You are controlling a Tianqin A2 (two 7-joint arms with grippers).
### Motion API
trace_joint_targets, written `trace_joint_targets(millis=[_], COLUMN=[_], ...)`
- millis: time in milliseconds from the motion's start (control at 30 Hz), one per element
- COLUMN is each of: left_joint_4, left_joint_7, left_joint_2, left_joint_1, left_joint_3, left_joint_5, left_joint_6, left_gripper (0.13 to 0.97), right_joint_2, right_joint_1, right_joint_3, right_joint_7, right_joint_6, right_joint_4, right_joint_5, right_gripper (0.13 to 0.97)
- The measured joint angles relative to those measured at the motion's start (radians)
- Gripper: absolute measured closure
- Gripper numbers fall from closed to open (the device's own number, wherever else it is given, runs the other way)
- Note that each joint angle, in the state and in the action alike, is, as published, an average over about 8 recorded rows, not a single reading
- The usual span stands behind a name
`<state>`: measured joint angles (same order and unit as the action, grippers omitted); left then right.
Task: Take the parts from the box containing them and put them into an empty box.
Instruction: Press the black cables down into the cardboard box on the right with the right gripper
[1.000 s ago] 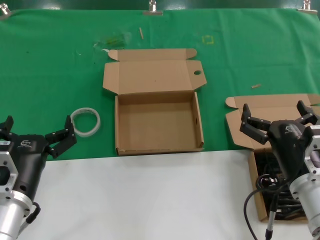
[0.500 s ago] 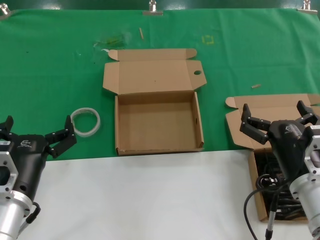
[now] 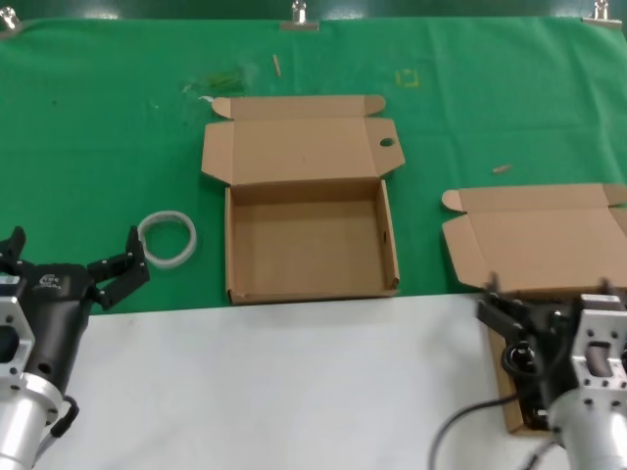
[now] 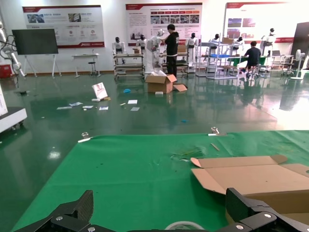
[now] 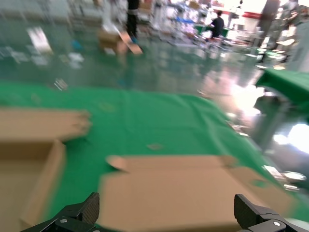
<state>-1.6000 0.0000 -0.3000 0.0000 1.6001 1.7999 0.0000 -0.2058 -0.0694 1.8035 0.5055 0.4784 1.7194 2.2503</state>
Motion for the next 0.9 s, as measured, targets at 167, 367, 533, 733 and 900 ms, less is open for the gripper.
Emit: trace_joint_targets(millis=[167,367,533,733,900], left_joint_4=[0.000,0.000,0.000,0.000,0.000], left_joint_7=[0.000,0.000,-0.001,-0.001,-0.001], left_joint_2=[0.000,0.000,0.000,0.000,0.000], left_joint_1=[0.000,0.000,0.000,0.000,0.000], left_joint_3=[0.000,0.000,0.000,0.000,0.000], left_joint_5=[0.000,0.000,0.000,0.000,-0.001], left_joint_6=[0.000,0.000,0.000,0.000,0.000], left_gripper=[0.132,0.132,0.132,0.132,0.132], right_joint_2=[0.001,0.001,0.001,0.001,0.001], right_joint_1=[-0.013,0.031,0.093,0.160,0.190], right_joint_3=[-0.021,-0.029,-0.031,-0.045,-0.067], right_joint_7=[0.224,0.502,0.741,1.020,1.249], right_joint_6=[0.153,0.323,0.431,0.513,0.571], right_joint_4=[0.036,0.027,0.001,-0.023,-0.019], right_joint_5=[0.054,0.076,0.134,0.244,0.368], right_gripper=[0.129,0.129,0.129,0.129,0.129])
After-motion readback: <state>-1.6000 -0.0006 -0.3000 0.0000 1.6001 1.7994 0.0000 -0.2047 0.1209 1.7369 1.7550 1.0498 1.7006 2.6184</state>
